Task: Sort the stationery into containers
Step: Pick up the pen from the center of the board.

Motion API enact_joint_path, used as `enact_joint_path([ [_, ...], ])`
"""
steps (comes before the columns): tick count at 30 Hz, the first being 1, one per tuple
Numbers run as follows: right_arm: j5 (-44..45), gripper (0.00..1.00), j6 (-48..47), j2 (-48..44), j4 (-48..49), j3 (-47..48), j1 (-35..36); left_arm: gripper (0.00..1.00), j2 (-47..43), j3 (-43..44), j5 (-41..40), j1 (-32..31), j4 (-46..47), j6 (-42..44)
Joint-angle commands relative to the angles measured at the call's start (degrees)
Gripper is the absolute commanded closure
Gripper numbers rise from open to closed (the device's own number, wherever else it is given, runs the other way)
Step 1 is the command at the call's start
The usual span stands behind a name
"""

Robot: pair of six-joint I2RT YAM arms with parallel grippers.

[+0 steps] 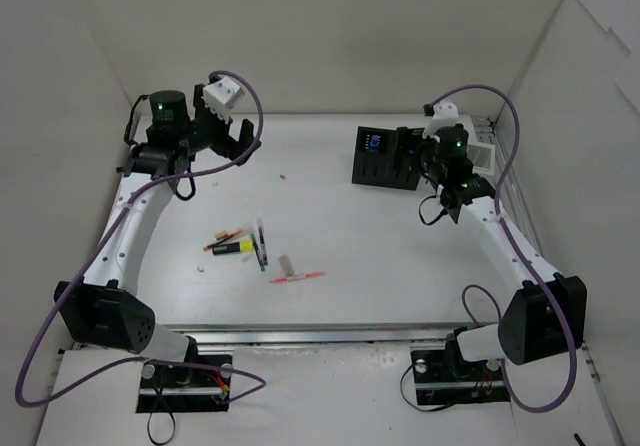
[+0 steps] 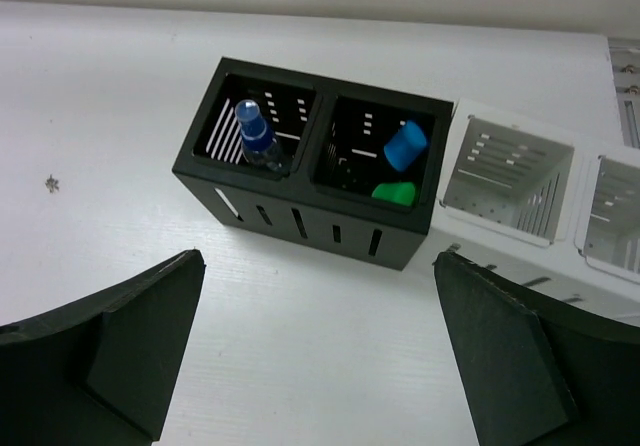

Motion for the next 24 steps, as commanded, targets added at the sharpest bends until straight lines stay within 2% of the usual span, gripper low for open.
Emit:
enact_joint_path([
  [1, 0.8, 0.02, -1.1, -5.2, 1.1, -0.7, 0.3, 0.01, 4.4, 13.3, 8.0, -0.5, -10.5, 20.3],
  [4, 3.5, 0.02, -1.3, -7.3, 0.0, -2.2, 0.6, 0.01, 7.3, 19.2, 8.4, -0.5, -23.3, 31.0],
  [6, 5.0, 0.02, -1.1, -8.4, -1.2, -2.9, 0.6, 0.01, 7.3, 18.7, 7.8, -0.5, -30.6, 38.8],
  [8, 7.3, 0.02, -1.0, -9.0, -2.0, -3.7, 0.8, 0.01, 6.0, 13.8, 6.9, -0.5, -33.8, 43.9],
  [9, 8.2, 0.02, -0.8, -9.7, -2.3, -4.1, 0.7, 0.0, 5.2, 11.7, 6.7, -0.5, -36.8, 49.7],
  [10, 10.1, 0.02, 0.1, -10.1, -2.5, -5.0, 0.9, 0.0, 3.8, 7.3, 6.3, -0.5, -37.6, 51.8],
  [14, 13.7, 0.02, 1.3, -12.0, -2.5, -7.1, 1.0, 0.01, -0.3, -1.7, 5.4, -0.5, -39.8, 60.3],
  [17, 17.0, 0.02, 1.4, -12.5, -3.8, -7.6, 1.1, 0.01, -1.7, -6.6, 4.2, -1.2, -37.1, 63.8],
  [19, 19.7, 0.02, 1.6, -12.7, -4.6, -8.1, 1.3, 0.01, 1.0, -7.3, 1.9, -1.7, -40.5, 65.3],
  [22, 21.9, 0.02, 1.9, -12.8, -5.2, -8.3, 1.9, 0.01, 5.8, -7.9, 0.1, -2.5, -42.7, 62.1],
  [24, 22.5, 0.02, 1.5, -12.6, -5.7, -7.4, 2.4, 0.01, 6.5, -10.7, -0.5, -1.3, -35.7, 58.4],
])
